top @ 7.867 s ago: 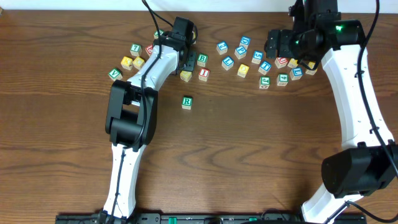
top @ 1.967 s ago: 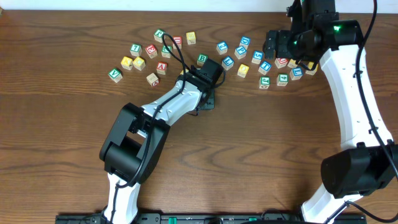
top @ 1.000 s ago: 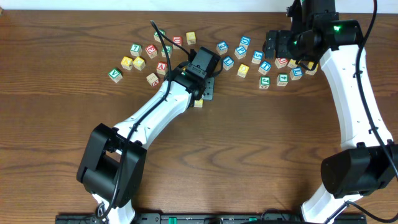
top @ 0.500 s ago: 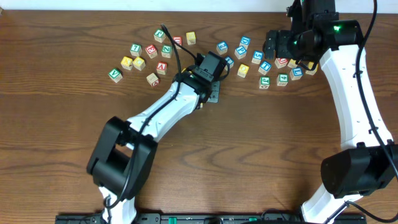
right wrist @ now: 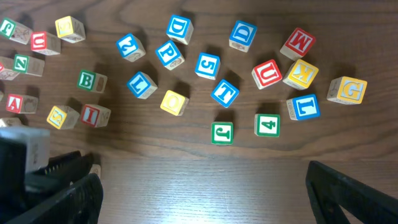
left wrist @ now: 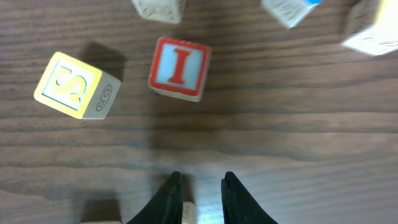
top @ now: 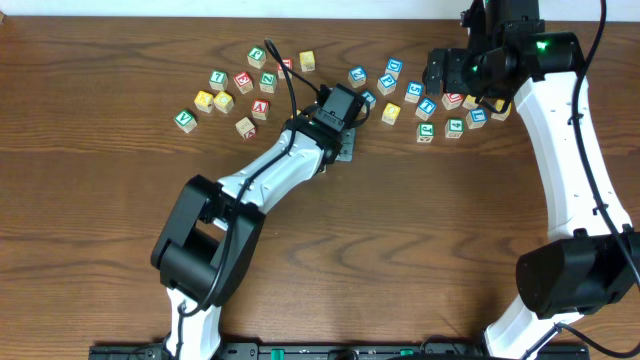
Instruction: Spell out ROBOT
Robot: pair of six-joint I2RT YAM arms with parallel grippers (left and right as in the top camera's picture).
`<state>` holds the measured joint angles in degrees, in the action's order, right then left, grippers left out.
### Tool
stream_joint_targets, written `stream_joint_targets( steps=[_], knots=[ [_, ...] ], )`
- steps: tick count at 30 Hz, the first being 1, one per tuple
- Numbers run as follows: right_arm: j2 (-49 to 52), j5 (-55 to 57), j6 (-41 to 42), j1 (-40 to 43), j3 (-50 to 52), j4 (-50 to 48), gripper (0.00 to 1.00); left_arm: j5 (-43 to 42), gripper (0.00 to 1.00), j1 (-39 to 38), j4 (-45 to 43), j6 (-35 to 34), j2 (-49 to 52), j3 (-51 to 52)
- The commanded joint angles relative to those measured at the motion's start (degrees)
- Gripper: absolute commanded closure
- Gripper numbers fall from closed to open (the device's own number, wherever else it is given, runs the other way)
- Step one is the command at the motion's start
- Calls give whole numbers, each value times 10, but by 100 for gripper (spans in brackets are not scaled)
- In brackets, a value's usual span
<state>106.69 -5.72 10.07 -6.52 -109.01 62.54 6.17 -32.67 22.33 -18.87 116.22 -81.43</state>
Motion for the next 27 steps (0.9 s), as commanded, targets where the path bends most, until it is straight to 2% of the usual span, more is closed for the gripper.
stream_joint_targets(
  steps=[1,2,8,27],
  knots=[
    [1,2,6,-4,-10,0,1,10,81,22,-10,26,9,-5],
    [1,2,6,-4,-10,1,1,10,86,26,-13,26,9,-5],
    [1,2,6,-4,-10,1,1,9,92,35,-12,28,13,-5],
    [1,2,6,-4,-10,1,1,5,92,31,-12,28,41,-5]
  ],
)
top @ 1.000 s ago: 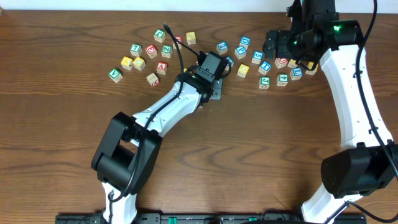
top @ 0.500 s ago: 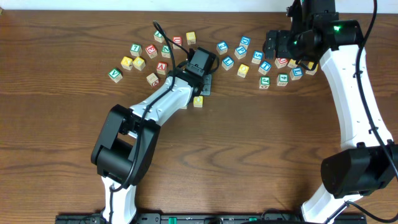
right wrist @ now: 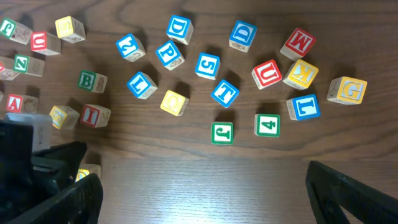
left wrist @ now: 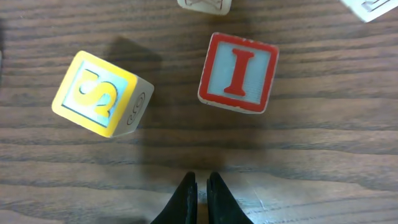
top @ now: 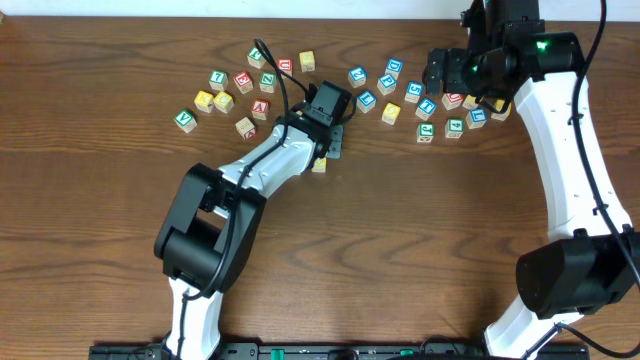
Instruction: Spell out ROBOT
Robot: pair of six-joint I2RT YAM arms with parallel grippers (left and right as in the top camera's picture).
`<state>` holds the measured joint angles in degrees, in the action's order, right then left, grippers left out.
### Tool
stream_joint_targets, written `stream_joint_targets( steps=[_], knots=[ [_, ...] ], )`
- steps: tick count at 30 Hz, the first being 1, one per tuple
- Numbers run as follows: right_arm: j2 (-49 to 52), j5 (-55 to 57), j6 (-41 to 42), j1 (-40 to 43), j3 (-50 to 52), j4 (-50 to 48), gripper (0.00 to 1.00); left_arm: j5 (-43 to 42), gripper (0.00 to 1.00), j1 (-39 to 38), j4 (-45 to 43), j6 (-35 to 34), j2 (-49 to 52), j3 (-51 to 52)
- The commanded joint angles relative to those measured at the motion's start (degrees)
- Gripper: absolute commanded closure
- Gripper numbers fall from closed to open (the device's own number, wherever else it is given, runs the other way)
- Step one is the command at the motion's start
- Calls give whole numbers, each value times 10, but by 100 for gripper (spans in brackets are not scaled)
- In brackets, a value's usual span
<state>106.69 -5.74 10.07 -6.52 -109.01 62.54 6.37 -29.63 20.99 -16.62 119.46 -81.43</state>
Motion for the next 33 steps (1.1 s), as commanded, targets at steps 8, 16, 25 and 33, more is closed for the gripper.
stream_joint_targets(
  steps=[8,16,25,33],
  knots=[
    [1,3,6,-4,-10,1,1,3,92,0,12,5,9,2],
    [1,3,6,-4,-10,1,1,1,92,-5,33,5,9,3],
    [1,3,6,-4,-10,1,1,1,92,-14,38,18,9,3],
    [1,3,6,-4,-10,0,1,1,92,-14,48,18,9,3]
  ],
)
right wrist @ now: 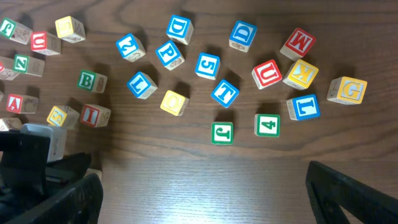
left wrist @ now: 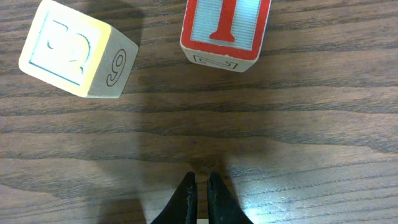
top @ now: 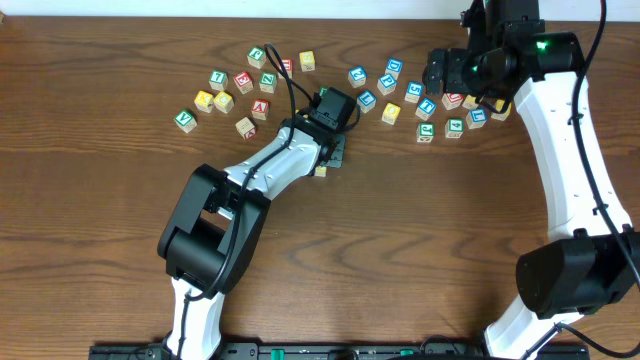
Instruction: Spell out ROBOT
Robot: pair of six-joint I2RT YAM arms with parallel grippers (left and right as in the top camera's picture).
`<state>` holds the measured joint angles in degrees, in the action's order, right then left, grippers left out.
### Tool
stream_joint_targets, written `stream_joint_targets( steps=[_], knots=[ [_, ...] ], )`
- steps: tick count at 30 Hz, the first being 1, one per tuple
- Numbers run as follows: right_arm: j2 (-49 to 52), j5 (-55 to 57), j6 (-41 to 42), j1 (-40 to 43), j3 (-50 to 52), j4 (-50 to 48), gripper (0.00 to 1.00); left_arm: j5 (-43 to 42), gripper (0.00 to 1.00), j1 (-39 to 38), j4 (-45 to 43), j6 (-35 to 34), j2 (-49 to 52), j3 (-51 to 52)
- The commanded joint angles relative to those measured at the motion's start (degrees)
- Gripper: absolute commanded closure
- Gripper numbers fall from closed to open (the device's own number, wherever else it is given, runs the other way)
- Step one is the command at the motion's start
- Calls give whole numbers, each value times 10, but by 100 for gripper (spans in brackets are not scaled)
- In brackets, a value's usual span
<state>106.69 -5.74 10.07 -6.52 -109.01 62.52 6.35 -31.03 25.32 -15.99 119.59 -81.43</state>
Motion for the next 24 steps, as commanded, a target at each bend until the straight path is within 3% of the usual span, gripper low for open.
stream_joint_targets(
  steps=[1,24],
  knots=[
    [1,3,6,-4,-10,1,1,1,92,0,6,12,8,3],
    [1,3,6,-4,-10,1,1,2,92,1,1,39,-14,-28]
  ],
)
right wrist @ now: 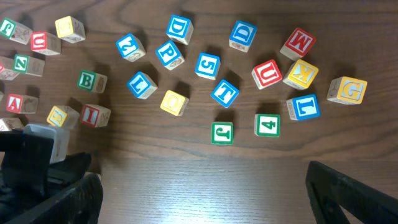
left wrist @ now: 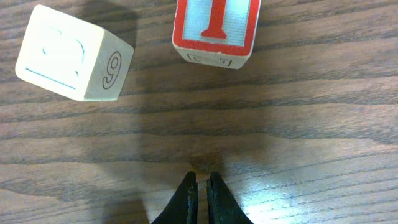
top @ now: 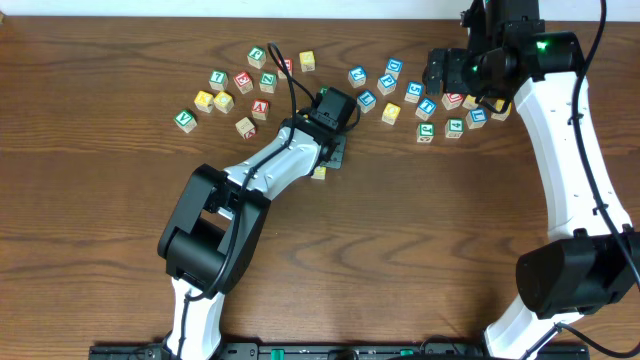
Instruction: Spell out ROBOT
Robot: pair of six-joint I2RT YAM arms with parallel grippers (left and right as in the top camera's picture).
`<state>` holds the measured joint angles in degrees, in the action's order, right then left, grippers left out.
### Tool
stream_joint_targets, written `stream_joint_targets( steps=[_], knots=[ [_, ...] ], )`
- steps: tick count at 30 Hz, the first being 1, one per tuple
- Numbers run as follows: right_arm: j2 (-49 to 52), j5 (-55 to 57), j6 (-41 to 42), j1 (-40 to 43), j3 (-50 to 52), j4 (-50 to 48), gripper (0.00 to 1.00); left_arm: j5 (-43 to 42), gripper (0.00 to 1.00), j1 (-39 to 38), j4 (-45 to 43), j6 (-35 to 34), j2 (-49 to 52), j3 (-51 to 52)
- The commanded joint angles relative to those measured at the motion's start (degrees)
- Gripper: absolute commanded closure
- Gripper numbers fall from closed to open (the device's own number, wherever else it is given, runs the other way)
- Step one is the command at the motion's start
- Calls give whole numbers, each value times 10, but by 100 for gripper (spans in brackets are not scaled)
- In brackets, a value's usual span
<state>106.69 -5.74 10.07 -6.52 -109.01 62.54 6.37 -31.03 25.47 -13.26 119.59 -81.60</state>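
Letter blocks lie scattered across the far half of the wooden table. In the left wrist view a red I block and a pale yellow S block lie just ahead of my left gripper, which is shut with nothing between its fingers. A small pale yellow block rests on the table beside that gripper. My right gripper hangs wide open high over the right cluster, where I see a green B, a blue T and a yellow block.
A left cluster of blocks lies behind the left arm. The right cluster holds a red U, a blue L, a green J and a green 4. Bare wood fills the near half.
My left gripper has shifted slightly, so the I and S blocks sit a little higher and further left in its view. It stays shut. The right arm has not moved.
My left gripper first stood slightly open with a pale block low between its fingers, below the I and S blocks. Later it was shut and empty, with a small block lying on the table beside it. It has stayed shut there since; my right gripper has hung open throughout.
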Motion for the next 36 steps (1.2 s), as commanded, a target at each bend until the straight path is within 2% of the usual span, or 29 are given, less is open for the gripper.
stream_joint_targets(
  steps=[1,3,6,13,33,36],
  knots=[
    [1,3,6,-4,-10,1,1,-4,92,1,2,12,-20,-27],
    [1,2,6,-4,-10,1,1,-27,92,1,11,12,-26,-27],
    [1,3,6,-4,-10,1,1,-105,92,0,39,37,-28,-26],
    [1,3,6,-4,-10,0,1,-164,92,-4,47,67,-28,-26],
    [1,3,6,-4,-10,1,1,-175,92,-5,107,134,-28,-26],
    [1,3,6,-4,-10,1,1,-155,92,-5,105,135,-28,-26]
  ],
)
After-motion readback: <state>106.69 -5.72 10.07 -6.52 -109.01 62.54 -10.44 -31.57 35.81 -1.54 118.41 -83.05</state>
